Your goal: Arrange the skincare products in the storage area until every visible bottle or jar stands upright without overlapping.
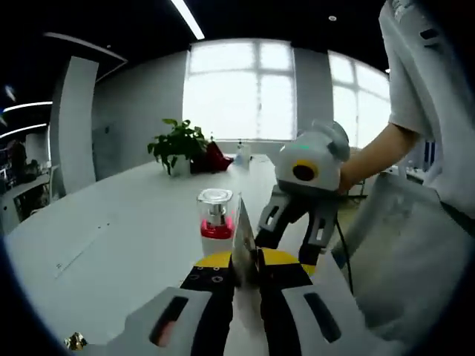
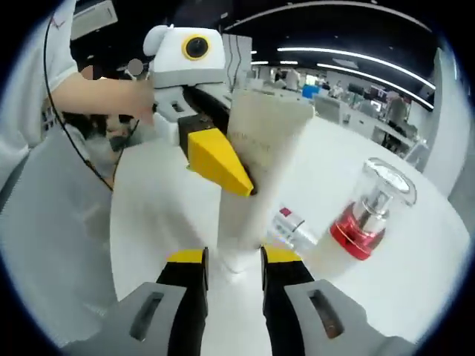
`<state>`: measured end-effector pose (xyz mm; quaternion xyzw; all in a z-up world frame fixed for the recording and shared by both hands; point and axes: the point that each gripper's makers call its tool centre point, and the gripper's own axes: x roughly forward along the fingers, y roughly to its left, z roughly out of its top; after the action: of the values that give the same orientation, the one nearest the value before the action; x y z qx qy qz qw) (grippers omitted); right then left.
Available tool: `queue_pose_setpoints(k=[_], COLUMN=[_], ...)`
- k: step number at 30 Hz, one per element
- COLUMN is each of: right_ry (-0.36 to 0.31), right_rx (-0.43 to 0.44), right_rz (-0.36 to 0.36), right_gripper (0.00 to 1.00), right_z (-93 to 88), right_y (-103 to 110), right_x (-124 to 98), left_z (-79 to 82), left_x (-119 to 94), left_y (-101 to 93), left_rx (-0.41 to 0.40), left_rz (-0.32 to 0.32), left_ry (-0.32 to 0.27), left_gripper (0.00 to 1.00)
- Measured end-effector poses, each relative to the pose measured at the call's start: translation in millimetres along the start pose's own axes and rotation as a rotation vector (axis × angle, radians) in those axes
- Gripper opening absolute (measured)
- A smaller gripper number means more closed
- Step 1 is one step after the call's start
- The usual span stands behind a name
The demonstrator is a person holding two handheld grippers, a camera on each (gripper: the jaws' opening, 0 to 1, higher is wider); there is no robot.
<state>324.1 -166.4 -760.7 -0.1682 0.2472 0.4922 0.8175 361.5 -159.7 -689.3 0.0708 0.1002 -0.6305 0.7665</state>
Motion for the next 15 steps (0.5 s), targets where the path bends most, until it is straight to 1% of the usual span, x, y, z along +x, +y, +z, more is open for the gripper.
queue_pose_setpoints(k=[3,6,9,15], right_ry=[0.018,0.036,0.028,0.014], right_rx=[0.039,0.050,0.062,0.087], right_rz=[-0.019,-0.032,-0.047,-0.076], right_gripper=[0.26,0.24,0.25,0.25], right_z=[-15.5,-25.2,-24.7,-24.2], right_y=[3.4,2.1,0.7,-4.1], right_x=[-7.3,-13.2,-19.9,-25.5], left_z=[1.6,3.9,3.6,4.6], left_x=[5.6,9.3,13.4,19.9], left_y=[5.0,11.1,20.5,26.0], left_rx=[0.037,0.047,0.056,0.066], left_rz=[0.003,0.010,0.023,0.026], left_ry=[0.002,-0.002,-0.010,-0.027], left_gripper=[0.11,0.11,0.11,0.11])
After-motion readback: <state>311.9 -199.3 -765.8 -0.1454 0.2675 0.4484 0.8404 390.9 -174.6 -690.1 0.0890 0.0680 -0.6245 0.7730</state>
